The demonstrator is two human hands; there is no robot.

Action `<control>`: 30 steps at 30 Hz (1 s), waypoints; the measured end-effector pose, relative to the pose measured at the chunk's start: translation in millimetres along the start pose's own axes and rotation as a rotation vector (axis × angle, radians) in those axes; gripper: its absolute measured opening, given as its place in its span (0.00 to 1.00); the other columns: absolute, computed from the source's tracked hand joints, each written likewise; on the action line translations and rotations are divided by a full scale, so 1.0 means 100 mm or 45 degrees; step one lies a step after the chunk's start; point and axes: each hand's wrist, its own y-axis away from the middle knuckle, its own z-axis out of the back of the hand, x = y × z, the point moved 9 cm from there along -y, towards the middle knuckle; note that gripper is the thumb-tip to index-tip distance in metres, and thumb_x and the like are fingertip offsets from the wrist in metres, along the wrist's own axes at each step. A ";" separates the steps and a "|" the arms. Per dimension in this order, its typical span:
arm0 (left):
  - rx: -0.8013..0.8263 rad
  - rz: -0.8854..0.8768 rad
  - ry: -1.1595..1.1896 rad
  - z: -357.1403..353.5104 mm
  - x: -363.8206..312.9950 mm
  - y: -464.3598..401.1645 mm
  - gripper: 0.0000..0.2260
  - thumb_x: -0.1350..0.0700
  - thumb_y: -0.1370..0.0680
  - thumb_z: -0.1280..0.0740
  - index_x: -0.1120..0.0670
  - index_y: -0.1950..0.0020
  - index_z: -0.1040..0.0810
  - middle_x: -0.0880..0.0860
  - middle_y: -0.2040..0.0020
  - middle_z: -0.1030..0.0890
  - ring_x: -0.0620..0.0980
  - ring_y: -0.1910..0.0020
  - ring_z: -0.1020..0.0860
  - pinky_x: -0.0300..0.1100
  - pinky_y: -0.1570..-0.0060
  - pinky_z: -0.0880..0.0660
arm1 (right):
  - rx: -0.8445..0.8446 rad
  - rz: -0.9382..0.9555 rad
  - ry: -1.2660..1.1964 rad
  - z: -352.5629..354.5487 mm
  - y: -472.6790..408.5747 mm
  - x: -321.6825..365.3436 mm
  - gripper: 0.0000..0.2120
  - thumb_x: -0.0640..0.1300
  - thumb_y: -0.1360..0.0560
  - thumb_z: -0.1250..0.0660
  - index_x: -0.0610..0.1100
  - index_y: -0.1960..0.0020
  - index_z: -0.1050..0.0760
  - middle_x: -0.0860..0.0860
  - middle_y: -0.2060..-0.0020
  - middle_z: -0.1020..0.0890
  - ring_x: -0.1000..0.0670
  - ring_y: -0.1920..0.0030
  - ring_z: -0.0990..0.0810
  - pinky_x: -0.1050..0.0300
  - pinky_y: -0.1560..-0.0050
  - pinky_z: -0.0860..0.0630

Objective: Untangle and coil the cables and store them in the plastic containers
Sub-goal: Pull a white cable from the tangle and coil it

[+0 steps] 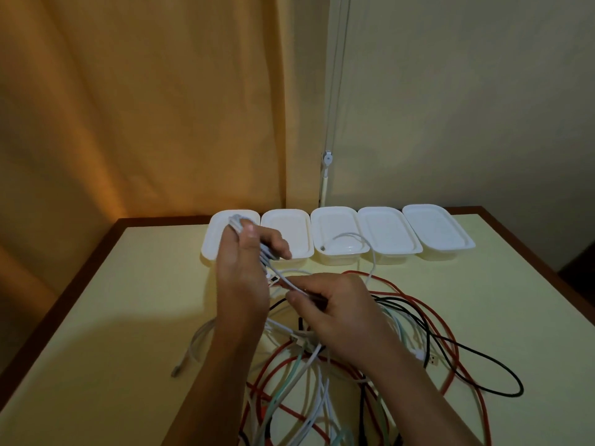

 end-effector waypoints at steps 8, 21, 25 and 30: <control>0.323 -0.047 -0.741 -0.24 0.15 0.14 0.11 0.51 0.16 0.45 0.55 0.54 0.31 0.49 0.68 0.26 0.43 0.69 0.27 0.44 0.67 0.30 | -0.264 0.131 -0.017 0.24 0.02 0.08 0.08 0.43 0.25 0.31 0.51 0.50 0.14 0.58 0.61 0.15 0.55 0.60 0.18 0.49 0.61 0.21; 0.865 0.612 0.056 -0.46 0.25 0.40 0.20 0.43 0.20 0.46 0.51 0.69 0.34 0.48 0.76 0.42 0.45 0.78 0.47 0.39 0.76 0.49 | -0.551 0.241 -0.053 0.64 0.04 0.02 0.06 0.43 0.20 0.34 0.45 0.48 0.18 0.56 0.55 0.18 0.57 0.52 0.22 0.62 0.51 0.28; 0.767 0.798 0.478 -0.47 0.20 0.41 0.22 0.41 0.21 0.44 0.49 0.72 0.34 0.46 0.79 0.42 0.43 0.81 0.47 0.39 0.78 0.49 | -0.474 0.093 -0.242 0.58 0.01 -0.10 0.08 0.43 0.19 0.37 0.48 0.47 0.19 0.57 0.59 0.17 0.57 0.58 0.21 0.66 0.59 0.28; 0.400 0.690 0.880 -0.35 0.02 0.20 0.23 0.43 0.18 0.49 0.49 0.71 0.35 0.46 0.77 0.49 0.46 0.79 0.52 0.40 0.77 0.50 | -0.392 -0.095 -0.325 0.43 0.02 -0.29 0.11 0.45 0.16 0.39 0.49 0.49 0.18 0.61 0.64 0.20 0.57 0.62 0.22 0.68 0.63 0.31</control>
